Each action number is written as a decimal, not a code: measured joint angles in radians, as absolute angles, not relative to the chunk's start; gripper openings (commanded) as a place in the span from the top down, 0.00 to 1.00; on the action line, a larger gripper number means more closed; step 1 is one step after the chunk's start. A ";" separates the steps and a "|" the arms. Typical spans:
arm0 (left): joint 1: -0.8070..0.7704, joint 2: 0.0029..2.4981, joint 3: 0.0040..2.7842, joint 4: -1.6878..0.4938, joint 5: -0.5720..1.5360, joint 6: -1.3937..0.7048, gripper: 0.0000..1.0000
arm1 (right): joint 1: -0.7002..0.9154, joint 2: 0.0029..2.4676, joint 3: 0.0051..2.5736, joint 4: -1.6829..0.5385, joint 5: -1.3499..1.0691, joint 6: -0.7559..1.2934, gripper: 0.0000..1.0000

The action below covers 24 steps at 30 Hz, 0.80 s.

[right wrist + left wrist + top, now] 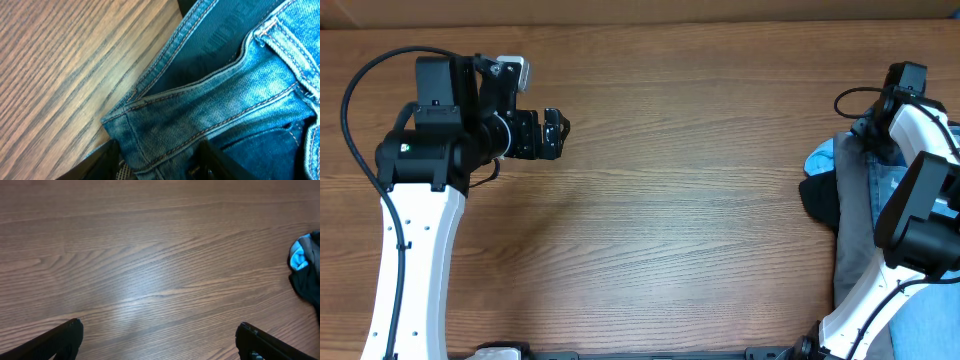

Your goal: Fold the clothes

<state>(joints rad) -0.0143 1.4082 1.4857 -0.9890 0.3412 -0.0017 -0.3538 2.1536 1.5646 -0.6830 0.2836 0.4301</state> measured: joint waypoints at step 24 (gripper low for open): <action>-0.014 1.452 1.486 -0.997 0.342 -0.002 0.00 | -0.353 2.154 1.565 -0.629 0.229 0.315 0.41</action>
<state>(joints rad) -0.0143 1.4517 1.4857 -0.9966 0.3416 -0.0017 -0.3534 2.1540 1.5646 -0.6292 0.2291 0.3145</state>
